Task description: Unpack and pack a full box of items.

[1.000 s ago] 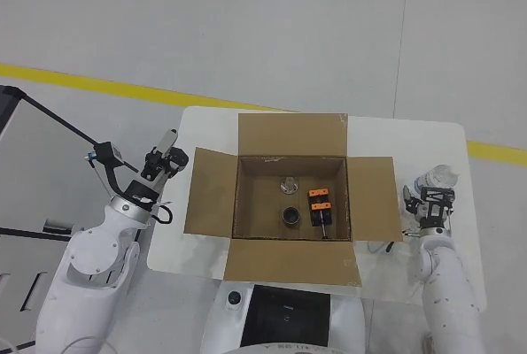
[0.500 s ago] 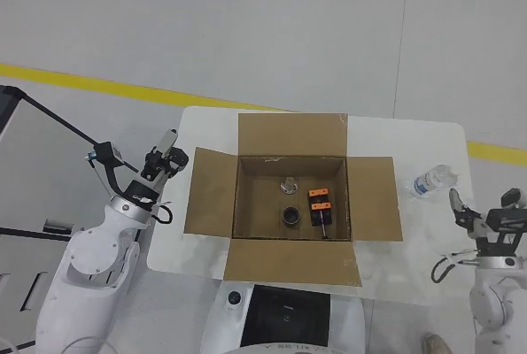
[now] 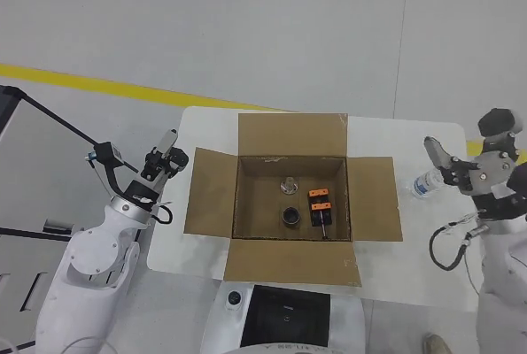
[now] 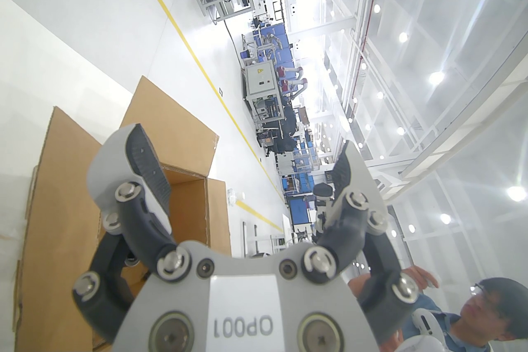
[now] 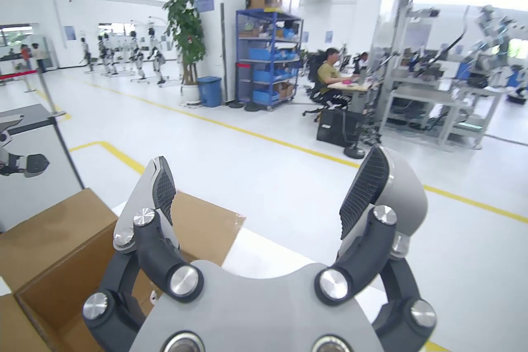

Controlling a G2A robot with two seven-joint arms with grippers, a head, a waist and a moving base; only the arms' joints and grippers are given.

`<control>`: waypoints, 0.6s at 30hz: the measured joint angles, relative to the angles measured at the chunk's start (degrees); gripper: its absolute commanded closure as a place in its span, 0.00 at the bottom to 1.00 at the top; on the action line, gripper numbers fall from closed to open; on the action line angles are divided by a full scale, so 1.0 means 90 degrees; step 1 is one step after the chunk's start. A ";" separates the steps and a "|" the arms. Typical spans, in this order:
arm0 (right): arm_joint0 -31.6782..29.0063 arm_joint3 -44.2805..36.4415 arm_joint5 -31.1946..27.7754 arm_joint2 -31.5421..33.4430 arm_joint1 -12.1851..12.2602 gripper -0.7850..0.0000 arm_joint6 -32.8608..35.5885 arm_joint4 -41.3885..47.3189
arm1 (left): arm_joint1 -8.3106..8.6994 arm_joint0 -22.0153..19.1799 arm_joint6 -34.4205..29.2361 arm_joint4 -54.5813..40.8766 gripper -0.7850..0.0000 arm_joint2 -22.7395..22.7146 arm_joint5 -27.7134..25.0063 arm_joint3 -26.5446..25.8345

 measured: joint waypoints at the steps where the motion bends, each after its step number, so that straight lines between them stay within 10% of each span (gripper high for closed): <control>1: 0.0222 0.0016 0.0207 -0.0282 0.0004 0.00 0.0623 0.0122 | 0.0000 0.0000 0.0000 0.0000 0.00 0.0000 0.0000 0.0000; 8: 0.1627 0.0758 0.1901 -0.2275 -0.0042 0.00 0.4336 0.0375 | 0.0000 0.0000 0.0000 0.0000 0.00 0.0000 0.0000 0.0000; 18: 0.1727 0.0801 0.2022 -0.2331 -0.0041 0.00 0.4483 0.0159 | 0.0000 0.0000 0.0000 0.0000 0.00 0.0000 0.0000 0.0000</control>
